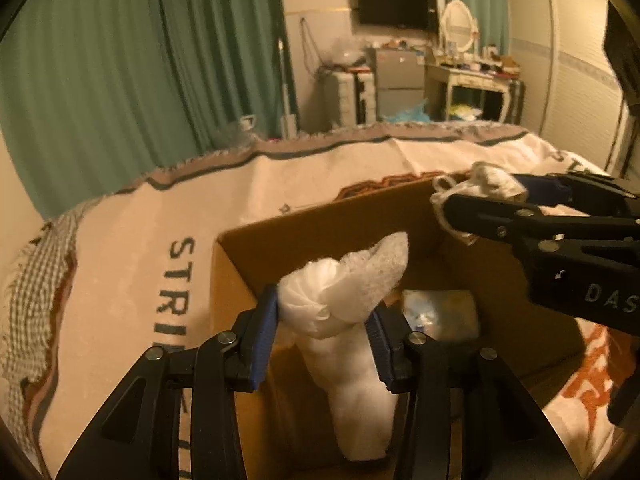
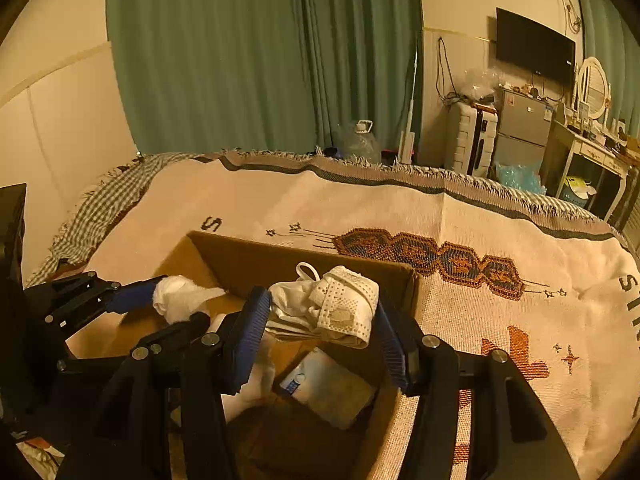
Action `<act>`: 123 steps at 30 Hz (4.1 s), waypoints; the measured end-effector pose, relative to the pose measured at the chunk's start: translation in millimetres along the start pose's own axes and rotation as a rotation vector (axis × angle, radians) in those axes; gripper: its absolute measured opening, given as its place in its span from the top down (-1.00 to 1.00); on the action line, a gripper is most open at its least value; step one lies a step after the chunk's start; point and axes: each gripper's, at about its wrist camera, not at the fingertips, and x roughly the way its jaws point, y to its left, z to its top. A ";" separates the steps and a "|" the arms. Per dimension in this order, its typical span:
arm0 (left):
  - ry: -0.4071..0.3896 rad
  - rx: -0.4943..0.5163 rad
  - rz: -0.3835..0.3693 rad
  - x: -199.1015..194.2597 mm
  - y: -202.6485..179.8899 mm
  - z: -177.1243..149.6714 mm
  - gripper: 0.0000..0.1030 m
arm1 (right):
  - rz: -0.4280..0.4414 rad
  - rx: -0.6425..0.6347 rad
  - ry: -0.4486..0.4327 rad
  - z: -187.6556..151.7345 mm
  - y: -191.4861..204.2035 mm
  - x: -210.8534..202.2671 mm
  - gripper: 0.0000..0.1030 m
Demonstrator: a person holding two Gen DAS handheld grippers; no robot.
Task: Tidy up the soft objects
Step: 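Carry both items into the cardboard box and open both tools, then grasp the floral tissue pack with the right tool while the left tool grasps the pipe-cleaner toy, then lift both items over the cardboard box and release them inside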
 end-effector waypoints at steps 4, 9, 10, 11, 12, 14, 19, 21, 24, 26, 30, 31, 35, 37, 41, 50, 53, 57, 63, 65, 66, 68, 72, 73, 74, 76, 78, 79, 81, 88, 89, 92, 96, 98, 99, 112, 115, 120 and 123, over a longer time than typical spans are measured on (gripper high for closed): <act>-0.006 -0.020 0.019 -10.6 1.4 -0.3 -0.47 | -0.015 0.028 -0.015 -1.6 -6.9 -6.1 -0.45; -0.061 -0.048 0.067 -46.8 9.0 11.2 -0.51 | -0.026 0.042 -0.049 3.7 -7.8 -39.2 -0.65; -0.091 -0.050 0.068 -64.1 10.2 15.1 -0.51 | -0.030 0.036 -0.062 6.4 -6.2 -52.8 -0.65; -0.112 -0.050 0.073 -77.1 10.7 18.4 -0.51 | -0.033 0.032 -0.073 8.4 -4.6 -64.7 -0.65; -0.136 -0.045 0.078 -91.9 10.7 21.0 -0.51 | -0.039 0.027 -0.095 11.5 -2.1 -83.9 -0.65; -0.193 -0.032 0.102 -127.9 9.4 26.9 -0.51 | -0.048 0.016 -0.127 16.8 3.5 -115.1 -0.65; -0.356 -0.060 0.158 -226.7 13.3 26.3 -0.81 | -0.043 -0.012 -0.216 23.2 21.0 -196.1 -0.66; -0.406 -0.072 0.173 -259.2 14.1 20.6 -0.82 | -0.031 -0.016 -0.245 22.0 27.9 -228.1 -0.74; -0.437 -0.095 0.177 -290.9 18.5 11.4 -0.82 | -0.045 -0.044 -0.286 14.3 39.9 -266.6 -0.99; -0.451 -0.110 0.168 -308.0 21.0 1.3 -0.82 | -0.056 -0.073 -0.306 6.6 47.8 -285.3 -1.00; -0.442 -0.109 0.214 -318.9 16.6 -23.2 -0.82 | -0.058 -0.114 -0.316 -13.1 64.8 -311.6 -1.00; -0.432 -0.110 0.210 -317.9 15.8 -31.4 -0.82 | -0.049 -0.117 -0.311 -20.4 67.9 -315.0 -1.00; -0.357 -0.144 0.184 -300.3 11.7 -67.4 -0.82 | -0.029 -0.117 -0.281 -49.8 74.7 -313.3 -1.00; -0.314 -0.166 0.181 -283.5 10.3 -86.0 -0.82 | -0.027 -0.122 -0.253 -68.4 77.2 -303.7 -1.00; -0.220 -0.201 0.182 -240.4 2.4 -118.2 -0.82 | -0.019 -0.146 -0.179 -103.8 83.7 -271.4 -1.00; 0.034 -0.265 0.122 -157.8 -5.9 -195.2 -0.78 | -0.013 -0.160 -0.052 -159.8 88.0 -188.0 -1.00; 0.092 -0.268 0.058 -141.8 -15.2 -213.2 -0.78 | 0.014 -0.159 0.008 -169.9 91.9 -159.9 -1.00; 0.144 -0.180 0.066 -121.4 -35.1 -221.6 -0.78 | 0.026 -0.171 0.072 -184.2 97.1 -125.0 -1.00; 0.202 -0.201 0.028 -101.7 -26.3 -227.0 -0.35 | 0.050 -0.156 0.150 -201.0 97.3 -91.3 -1.00; 0.227 -0.217 0.008 -96.0 -24.2 -228.1 -0.09 | 0.054 -0.138 0.175 -206.1 95.3 -82.0 -1.00; 0.240 -0.220 -0.002 -93.7 -24.5 -228.8 0.04 | 0.056 -0.128 0.184 -208.5 94.0 -77.7 -1.00; 0.247 -0.219 -0.023 -93.0 -25.2 -230.0 0.12 | 0.065 -0.109 0.203 -211.1 92.4 -69.4 -0.93; 0.241 -0.217 -0.036 -96.6 -27.4 -231.4 0.18 | 0.050 -0.124 0.193 -210.3 94.3 -64.7 -0.73; 0.240 -0.215 -0.038 -97.4 -27.8 -230.9 0.20 | 0.043 -0.128 0.189 -210.6 94.6 -66.3 -0.60; 0.234 -0.212 -0.042 -100.0 -28.8 -230.8 0.20 | 0.041 -0.126 0.184 -210.8 95.0 -68.8 -0.51; 0.220 -0.207 -0.046 -105.0 -29.9 -229.8 0.20 | 0.050 -0.109 0.167 -211.0 93.0 -76.7 -0.40; 0.210 -0.204 -0.048 -109.5 -30.8 -229.1 0.20 | 0.054 -0.084 0.150 -211.8 89.1 -86.2 -0.31; 0.205 -0.203 -0.047 -112.6 -31.5 -228.6 0.20 | 0.054 -0.074 0.145 -212.6 86.6 -92.1 -0.29; 0.195 -0.200 -0.046 -116.4 -31.9 -226.9 0.20 | 0.048 -0.066 0.132 -214.7 83.6 -104.1 -0.26; 0.143 -0.184 -0.037 -137.0 -33.2 -216.0 0.20 | 0.032 -0.058 0.088 -219.9 86.3 -141.5 -0.22; 0.133 -0.182 -0.039 -141.0 -33.5 -214.0 0.20 | 0.032 -0.057 0.082 -220.6 86.5 -145.0 -0.22; 0.102 -0.179 -0.045 -152.5 -33.7 -207.6 0.20 | 0.024 -0.054 0.052 -222.1 88.3 -163.7 -0.22; 0.050 -0.166 -0.043 -171.9 -35.5 -196.5 0.20 | 0.014 -0.042 0.003 -219.0 88.9 -192.5 -0.22; 0.024 -0.152 -0.037 -181.7 -37.1 -188.0 0.20 | 0.011 -0.042 -0.023 -215.5 89.6 -203.8 -0.22; 0.012 -0.144 -0.032 -185.8 -38.1 -183.1 0.20 | 0.010 -0.043 -0.037 -212.9 89.8 -210.4 -0.22; -0.174 -0.069 -0.024 -202.1 -27.1 -86.9 0.20 | -0.026 -0.077 -0.254 -118.8 75.7 -254.0 -0.22; -0.202 -0.062 -0.017 -191.6 -18.8 -58.5 0.20 | -0.026 -0.077 -0.286 -89.8 69.3 -243.3 -0.22; -0.199 -0.091 -0.037 -157.3 2.2 -19.2 0.20 | -0.022 -0.076 -0.294 -49.1 60.6 -209.5 -0.22; -0.160 -0.115 -0.070 -121.0 17.9 5.7 0.20 | -0.007 -0.053 -0.269 -31.2 53.1 -174.0 -0.22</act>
